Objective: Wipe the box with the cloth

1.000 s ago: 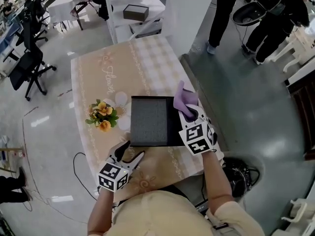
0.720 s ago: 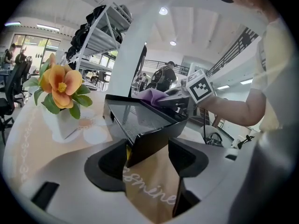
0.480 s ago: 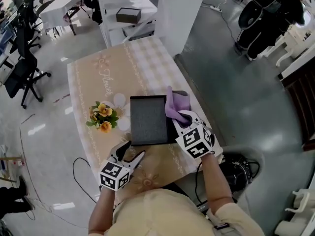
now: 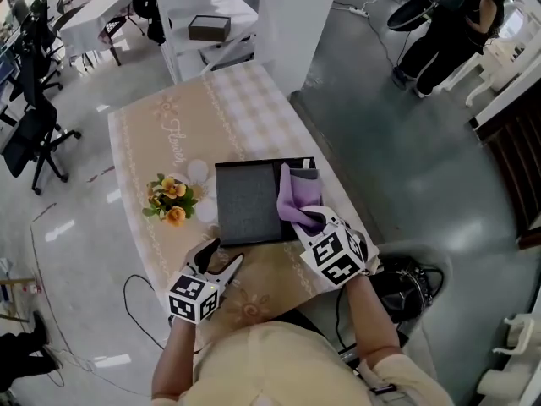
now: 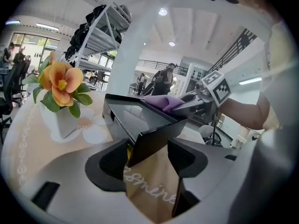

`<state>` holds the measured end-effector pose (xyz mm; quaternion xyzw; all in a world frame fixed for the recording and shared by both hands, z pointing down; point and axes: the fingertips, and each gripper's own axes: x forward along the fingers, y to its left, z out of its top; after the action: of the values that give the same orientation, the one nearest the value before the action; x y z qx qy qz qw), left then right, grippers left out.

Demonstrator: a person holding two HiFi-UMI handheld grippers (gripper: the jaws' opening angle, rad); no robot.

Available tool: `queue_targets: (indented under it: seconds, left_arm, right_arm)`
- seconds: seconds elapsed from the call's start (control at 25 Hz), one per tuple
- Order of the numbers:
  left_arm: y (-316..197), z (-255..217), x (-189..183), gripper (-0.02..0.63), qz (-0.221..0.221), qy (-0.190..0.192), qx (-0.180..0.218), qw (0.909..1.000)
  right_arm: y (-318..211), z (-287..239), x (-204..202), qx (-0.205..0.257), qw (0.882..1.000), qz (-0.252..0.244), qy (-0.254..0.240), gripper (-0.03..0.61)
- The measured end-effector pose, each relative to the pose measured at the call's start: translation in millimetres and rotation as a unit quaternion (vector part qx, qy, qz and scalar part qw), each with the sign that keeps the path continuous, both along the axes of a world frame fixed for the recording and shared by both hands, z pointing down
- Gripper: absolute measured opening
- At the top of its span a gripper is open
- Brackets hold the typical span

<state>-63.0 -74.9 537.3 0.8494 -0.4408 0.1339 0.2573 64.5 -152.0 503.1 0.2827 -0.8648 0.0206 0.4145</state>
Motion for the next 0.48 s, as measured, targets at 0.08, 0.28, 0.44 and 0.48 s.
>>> queue_targets:
  seconds: [0.08, 0.28, 0.44, 0.48]
  left_arm:
    - [0.0, 0.3, 0.0, 0.284, 0.0, -0.001, 0.0, 1.0]
    - [-0.8, 0.7, 0.1, 0.284, 0.0, -0.001, 0.001, 1.0]
    - [-2.0, 0.8, -0.1, 0.284, -0.002, 0.001, 0.003, 1.0]
    - [-2.2, 1.0, -0.1, 0.284, -0.002, 0.001, 0.004, 1.0]
  right_arm:
    - [6.2, -0.2, 2.0, -0.011, 1.0, 0.002, -0.002, 0.075]
    - [19.0, -2.7, 4.7, -0.032, 0.999, 0.007, -0.008, 0.075]
    - [29.9, -5.0, 4.9, -0.041, 0.999, 0.004, -0.01, 0.075]
    - [32.5, -5.4, 5.2, -0.043, 0.999, 0.003, -0.011, 0.075]
